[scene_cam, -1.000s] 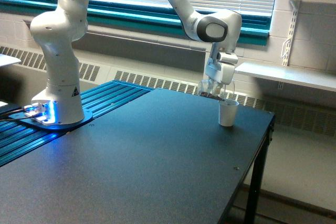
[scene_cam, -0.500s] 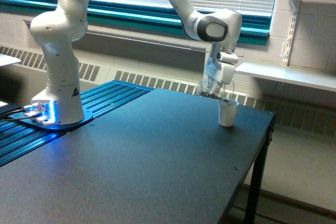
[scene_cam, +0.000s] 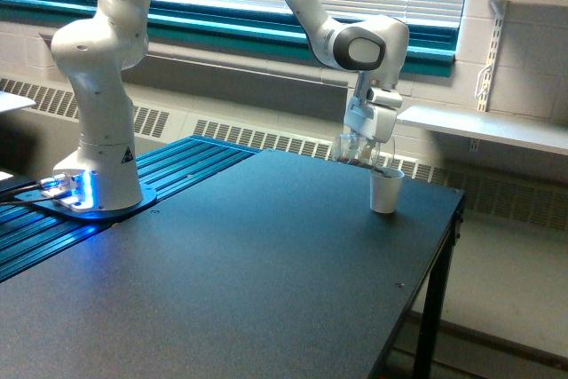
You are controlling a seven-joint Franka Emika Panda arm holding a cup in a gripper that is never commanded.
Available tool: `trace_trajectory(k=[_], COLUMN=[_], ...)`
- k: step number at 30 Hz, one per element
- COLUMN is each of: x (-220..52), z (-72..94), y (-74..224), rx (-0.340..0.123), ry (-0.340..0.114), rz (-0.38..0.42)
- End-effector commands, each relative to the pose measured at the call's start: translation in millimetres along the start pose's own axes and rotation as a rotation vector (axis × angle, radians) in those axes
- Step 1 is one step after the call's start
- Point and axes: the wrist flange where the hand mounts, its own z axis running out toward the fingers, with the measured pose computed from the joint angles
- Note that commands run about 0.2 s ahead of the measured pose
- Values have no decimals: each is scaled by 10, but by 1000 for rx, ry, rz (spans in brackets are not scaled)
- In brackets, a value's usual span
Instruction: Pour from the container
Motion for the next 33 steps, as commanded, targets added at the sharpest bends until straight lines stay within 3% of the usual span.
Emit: trace_trajectory(k=[1, 33], x=[13, 112], z=[-59, -166], y=[-19, 17], rx=[-6, -23], ry=[8, 21], rz=[-23, -31])
